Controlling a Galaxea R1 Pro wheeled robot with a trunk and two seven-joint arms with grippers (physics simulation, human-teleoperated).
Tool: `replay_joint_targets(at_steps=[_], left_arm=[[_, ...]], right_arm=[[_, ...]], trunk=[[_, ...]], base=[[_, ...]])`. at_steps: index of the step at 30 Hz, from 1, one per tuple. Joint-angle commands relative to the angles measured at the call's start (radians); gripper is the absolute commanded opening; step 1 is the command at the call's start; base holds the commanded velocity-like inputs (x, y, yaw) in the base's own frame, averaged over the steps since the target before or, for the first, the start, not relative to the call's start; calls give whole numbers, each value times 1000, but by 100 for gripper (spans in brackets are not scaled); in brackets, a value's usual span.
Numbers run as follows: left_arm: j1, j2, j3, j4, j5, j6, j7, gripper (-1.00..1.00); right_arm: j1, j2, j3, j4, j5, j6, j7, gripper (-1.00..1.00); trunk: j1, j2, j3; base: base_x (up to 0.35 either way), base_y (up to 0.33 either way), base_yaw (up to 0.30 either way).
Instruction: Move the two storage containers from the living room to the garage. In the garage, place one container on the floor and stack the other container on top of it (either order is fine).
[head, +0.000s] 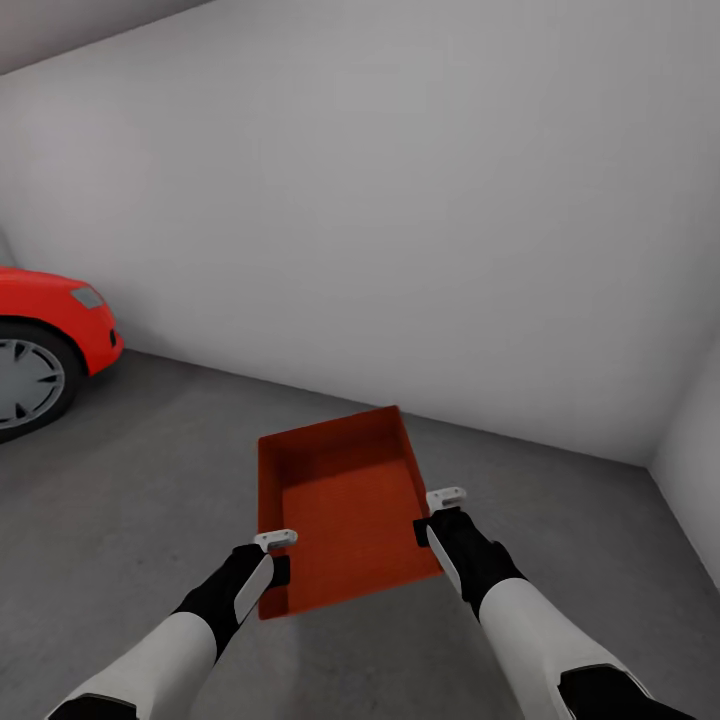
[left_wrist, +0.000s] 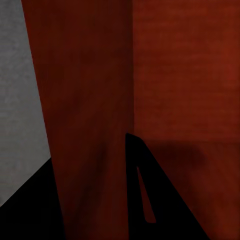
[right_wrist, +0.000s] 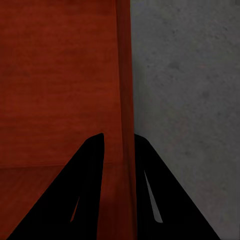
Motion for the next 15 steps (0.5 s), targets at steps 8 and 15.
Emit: replay_joint_targets(at_steps=[8, 15], left_arm=[[0, -1, 13, 2, 2, 7, 1, -100], [0, -1, 14, 4, 2, 6, 2, -100]], right_arm=[[-1, 3, -6, -3, -56, -15, 44, -100], [-1, 3, -6, -3, -56, -14, 44, -100]], trunk=[[0, 0, 0], [0, 0, 0]], base=[[170, 137, 0], [6, 5, 0]])
